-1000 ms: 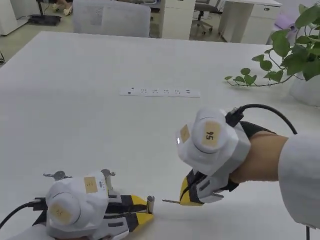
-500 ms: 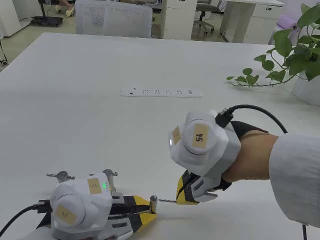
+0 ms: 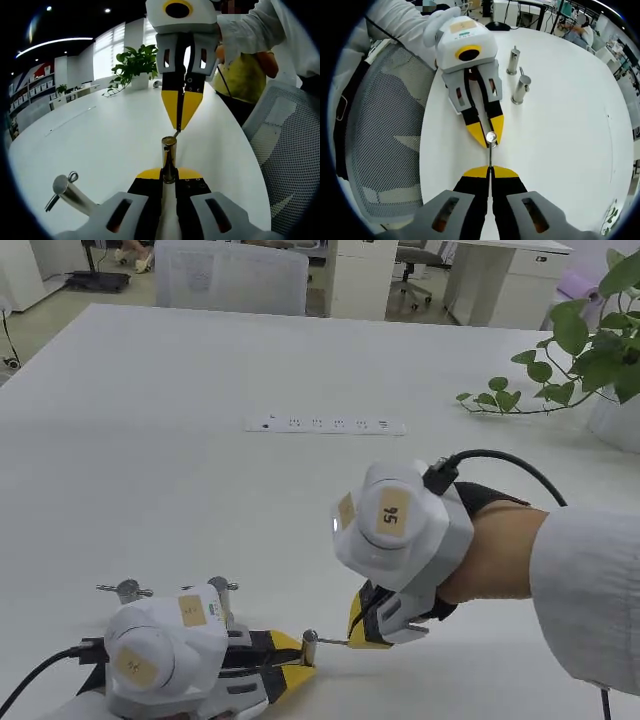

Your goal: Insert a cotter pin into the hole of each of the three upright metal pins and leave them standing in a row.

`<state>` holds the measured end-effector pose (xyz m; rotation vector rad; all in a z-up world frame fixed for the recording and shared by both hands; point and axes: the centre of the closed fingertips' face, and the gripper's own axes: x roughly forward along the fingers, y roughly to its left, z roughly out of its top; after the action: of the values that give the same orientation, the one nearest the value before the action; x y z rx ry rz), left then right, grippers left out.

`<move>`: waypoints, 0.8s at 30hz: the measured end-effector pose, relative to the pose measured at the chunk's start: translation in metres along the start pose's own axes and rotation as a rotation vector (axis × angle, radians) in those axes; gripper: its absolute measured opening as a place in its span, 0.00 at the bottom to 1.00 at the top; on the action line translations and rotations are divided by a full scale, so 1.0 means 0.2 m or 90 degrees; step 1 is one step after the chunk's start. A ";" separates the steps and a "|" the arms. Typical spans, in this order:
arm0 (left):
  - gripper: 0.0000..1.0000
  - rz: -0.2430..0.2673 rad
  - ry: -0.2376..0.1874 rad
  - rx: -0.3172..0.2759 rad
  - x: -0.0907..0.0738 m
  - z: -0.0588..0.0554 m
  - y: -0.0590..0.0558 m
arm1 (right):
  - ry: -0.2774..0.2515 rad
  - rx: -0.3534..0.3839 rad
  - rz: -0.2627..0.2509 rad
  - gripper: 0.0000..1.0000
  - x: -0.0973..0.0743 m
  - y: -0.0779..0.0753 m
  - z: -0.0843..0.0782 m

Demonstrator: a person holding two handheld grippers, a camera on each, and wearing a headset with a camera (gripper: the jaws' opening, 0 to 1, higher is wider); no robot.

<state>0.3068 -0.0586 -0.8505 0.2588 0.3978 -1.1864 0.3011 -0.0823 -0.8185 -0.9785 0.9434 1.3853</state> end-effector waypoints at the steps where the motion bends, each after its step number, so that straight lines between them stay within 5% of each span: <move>1: 0.07 0.000 0.000 -0.001 0.00 0.00 0.00 | 0.000 0.000 0.000 0.01 0.00 0.00 0.00; 8: 0.07 0.004 0.002 0.002 0.00 0.00 0.00 | 0.024 -0.028 -0.007 0.01 0.00 0.00 -0.02; 24: 0.06 0.012 0.002 -0.001 0.00 0.00 0.00 | 0.010 -0.007 -0.003 0.01 -0.01 -0.01 0.01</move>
<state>0.3070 -0.0592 -0.8507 0.2634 0.3986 -1.1672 0.3026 -0.0817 -0.8165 -1.0003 0.9455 1.3811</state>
